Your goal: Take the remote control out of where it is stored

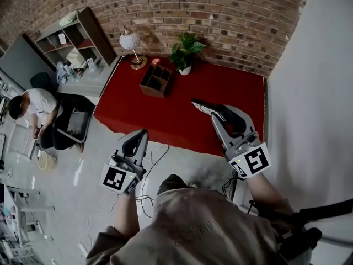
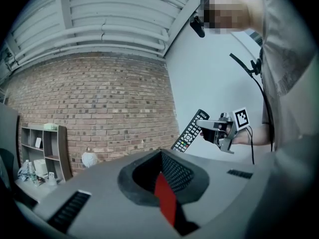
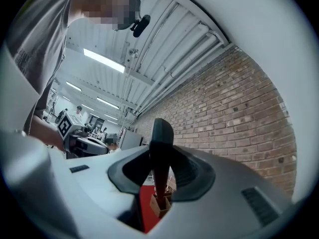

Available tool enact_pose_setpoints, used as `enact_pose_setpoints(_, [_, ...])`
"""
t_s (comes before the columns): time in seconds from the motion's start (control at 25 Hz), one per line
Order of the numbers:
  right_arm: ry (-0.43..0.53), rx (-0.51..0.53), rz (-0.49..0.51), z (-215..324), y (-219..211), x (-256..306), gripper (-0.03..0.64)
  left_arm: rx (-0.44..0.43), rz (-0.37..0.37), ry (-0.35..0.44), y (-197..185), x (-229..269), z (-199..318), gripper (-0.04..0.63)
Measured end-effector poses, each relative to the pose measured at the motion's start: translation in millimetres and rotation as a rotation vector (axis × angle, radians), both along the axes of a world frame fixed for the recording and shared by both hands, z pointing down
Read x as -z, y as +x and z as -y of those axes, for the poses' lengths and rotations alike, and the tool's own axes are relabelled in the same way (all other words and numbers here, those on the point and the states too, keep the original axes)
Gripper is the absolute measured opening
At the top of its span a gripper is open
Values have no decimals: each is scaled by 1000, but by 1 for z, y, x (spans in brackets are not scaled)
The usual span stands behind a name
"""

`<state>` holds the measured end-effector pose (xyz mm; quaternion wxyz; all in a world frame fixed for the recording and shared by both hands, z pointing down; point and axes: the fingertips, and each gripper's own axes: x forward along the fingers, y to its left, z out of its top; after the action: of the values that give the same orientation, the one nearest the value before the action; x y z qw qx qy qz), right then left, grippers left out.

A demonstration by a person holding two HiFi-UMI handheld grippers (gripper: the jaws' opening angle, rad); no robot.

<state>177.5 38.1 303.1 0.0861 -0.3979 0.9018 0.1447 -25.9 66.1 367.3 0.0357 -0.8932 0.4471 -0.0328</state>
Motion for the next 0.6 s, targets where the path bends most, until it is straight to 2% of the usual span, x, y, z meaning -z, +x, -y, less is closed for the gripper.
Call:
enact_pose_setpoints(0.4, [-39, -40, 16, -4, 2, -6, 117, -6, 8, -1, -6, 13, 0, -2])
enact_pose_setpoints(0.6, [-57, -85, 7, 0, -8, -8, 117, -8, -23, 14, -22, 21, -7, -2])
